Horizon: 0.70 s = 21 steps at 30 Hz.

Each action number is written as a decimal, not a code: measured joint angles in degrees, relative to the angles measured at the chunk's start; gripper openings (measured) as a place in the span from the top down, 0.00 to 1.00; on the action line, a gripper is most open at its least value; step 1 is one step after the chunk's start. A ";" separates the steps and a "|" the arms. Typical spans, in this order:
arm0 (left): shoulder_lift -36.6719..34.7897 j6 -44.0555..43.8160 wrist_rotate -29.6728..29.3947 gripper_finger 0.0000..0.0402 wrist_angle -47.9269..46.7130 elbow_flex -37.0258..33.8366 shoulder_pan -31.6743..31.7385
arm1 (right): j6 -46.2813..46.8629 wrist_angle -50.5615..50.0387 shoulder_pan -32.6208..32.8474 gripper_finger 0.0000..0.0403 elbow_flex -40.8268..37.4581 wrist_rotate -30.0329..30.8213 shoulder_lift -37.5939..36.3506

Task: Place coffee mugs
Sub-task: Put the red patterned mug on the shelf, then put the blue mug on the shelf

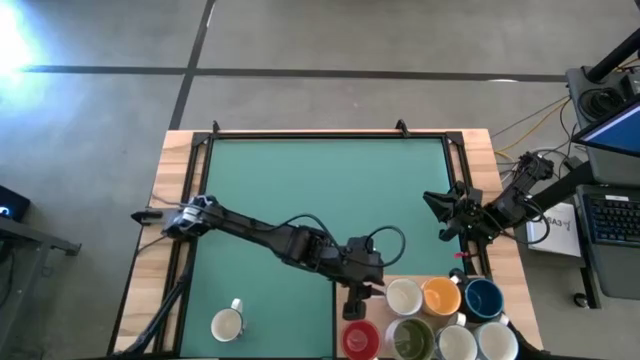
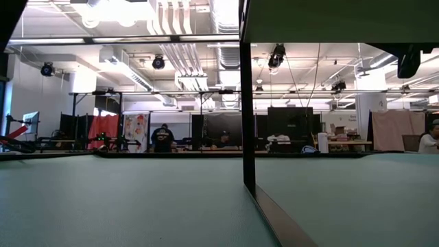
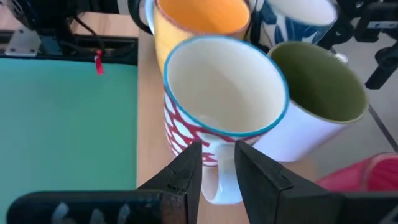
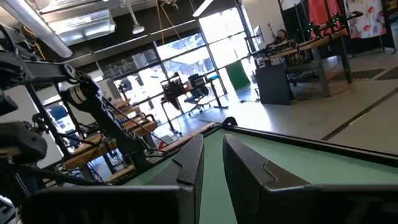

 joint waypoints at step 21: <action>-9.95 -18.67 -21.41 0.81 -41.62 -0.01 -7.60 | 0.00 0.01 0.00 0.88 0.00 0.00 0.00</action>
